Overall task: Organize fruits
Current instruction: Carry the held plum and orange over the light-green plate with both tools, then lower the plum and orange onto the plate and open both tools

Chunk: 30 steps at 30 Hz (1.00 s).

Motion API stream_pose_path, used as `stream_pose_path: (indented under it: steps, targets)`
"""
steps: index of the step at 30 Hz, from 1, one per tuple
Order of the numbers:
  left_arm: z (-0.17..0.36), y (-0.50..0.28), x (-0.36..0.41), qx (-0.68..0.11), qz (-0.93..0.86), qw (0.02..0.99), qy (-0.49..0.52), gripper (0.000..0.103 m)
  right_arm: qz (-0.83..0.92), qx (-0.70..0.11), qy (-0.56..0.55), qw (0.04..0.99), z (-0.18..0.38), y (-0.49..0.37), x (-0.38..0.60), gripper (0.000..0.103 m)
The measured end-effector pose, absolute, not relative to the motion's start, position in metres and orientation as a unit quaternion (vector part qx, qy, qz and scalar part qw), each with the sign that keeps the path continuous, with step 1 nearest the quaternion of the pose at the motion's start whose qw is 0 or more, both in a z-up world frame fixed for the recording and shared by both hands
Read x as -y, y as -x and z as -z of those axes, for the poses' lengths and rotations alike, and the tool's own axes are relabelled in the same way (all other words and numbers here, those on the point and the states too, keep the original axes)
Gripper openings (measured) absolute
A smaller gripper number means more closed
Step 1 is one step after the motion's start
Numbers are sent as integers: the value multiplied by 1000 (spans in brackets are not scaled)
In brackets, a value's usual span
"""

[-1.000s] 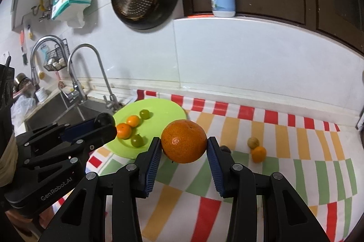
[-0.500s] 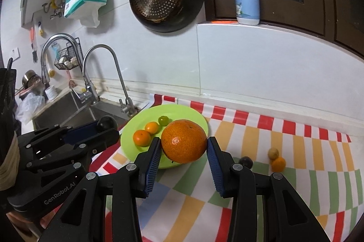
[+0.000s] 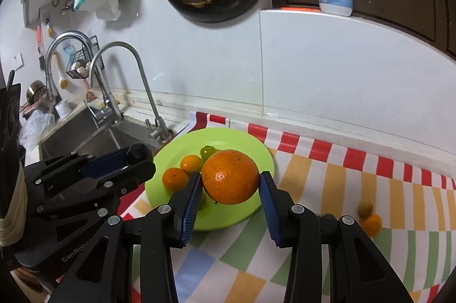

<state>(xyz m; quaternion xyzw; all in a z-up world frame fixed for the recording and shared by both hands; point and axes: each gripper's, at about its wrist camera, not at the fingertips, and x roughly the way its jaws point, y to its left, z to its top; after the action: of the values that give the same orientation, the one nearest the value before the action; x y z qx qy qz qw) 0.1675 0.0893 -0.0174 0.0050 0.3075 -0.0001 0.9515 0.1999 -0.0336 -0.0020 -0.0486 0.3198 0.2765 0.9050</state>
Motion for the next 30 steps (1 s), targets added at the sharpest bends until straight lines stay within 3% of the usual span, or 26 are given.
stream_pose_path:
  steps: [27,30]
  targets:
    - [77,-235,-106,-365,12,931,-5,27,-271,-387,40,881,70,-270,12,42]
    - [75,-235,-107,-366,7,931,-4,42,-273,-390,34,879,73,-272,12,42]
